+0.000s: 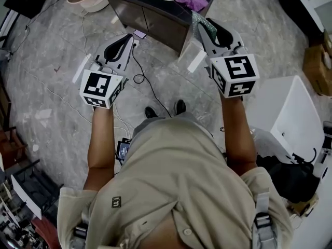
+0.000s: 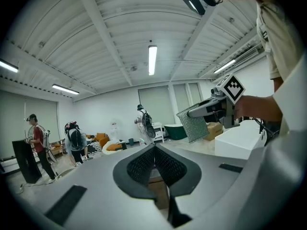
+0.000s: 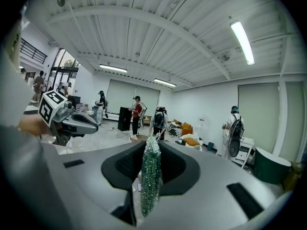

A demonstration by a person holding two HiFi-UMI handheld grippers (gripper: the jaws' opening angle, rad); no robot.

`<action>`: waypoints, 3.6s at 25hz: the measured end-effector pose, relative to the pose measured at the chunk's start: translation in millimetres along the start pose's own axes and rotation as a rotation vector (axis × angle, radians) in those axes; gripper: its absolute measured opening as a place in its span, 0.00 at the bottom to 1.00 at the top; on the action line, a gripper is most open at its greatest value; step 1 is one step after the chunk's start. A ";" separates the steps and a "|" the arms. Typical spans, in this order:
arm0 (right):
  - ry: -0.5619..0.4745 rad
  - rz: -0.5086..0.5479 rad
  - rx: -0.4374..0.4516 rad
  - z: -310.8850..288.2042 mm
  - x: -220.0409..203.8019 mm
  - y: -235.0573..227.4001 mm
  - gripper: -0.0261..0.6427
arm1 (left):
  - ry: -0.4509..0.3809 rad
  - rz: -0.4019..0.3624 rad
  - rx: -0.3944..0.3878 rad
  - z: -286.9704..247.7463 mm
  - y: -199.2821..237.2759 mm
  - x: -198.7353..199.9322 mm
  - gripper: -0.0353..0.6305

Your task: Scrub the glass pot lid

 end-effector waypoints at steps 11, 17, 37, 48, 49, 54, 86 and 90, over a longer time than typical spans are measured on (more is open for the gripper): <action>-0.004 -0.008 -0.039 -25.1 19.1 53.4 0.17 | -0.030 0.008 -0.034 25.0 58.1 -32.7 0.08; 0.003 0.023 -0.025 -46.9 39.6 86.8 0.17 | -0.042 0.043 -0.012 44.6 99.9 -47.8 0.08; 0.004 0.047 0.151 -221.4 81.4 35.4 0.17 | 0.076 0.124 0.128 -33.5 196.5 -68.9 0.08; -0.016 0.031 0.244 -307.3 90.2 -61.7 0.17 | 0.141 0.124 0.186 -133.5 212.3 -31.1 0.08; -0.019 0.025 0.251 -312.3 89.8 -69.3 0.17 | 0.148 0.120 0.189 -140.0 211.8 -27.5 0.08; -0.038 -0.023 0.259 -325.7 87.4 -97.6 0.17 | 0.192 0.086 0.185 -161.2 213.7 -12.0 0.08; 0.113 -0.205 -0.145 -460.4 141.5 -116.6 0.17 | 0.124 -0.024 -0.251 -344.6 438.5 -19.6 0.08; 0.132 -0.229 -0.210 -477.0 152.0 -114.7 0.17 | 0.108 -0.048 -0.318 -365.6 464.7 -19.4 0.08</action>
Point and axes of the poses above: the fingertips, and each gripper's own axes: z backward along the fingers, y to its left, x out of its top, the point moved 7 cm from there along z, backward along the fingers, and after that the axes turned 14 degrees about y, right-handed, at the moved point
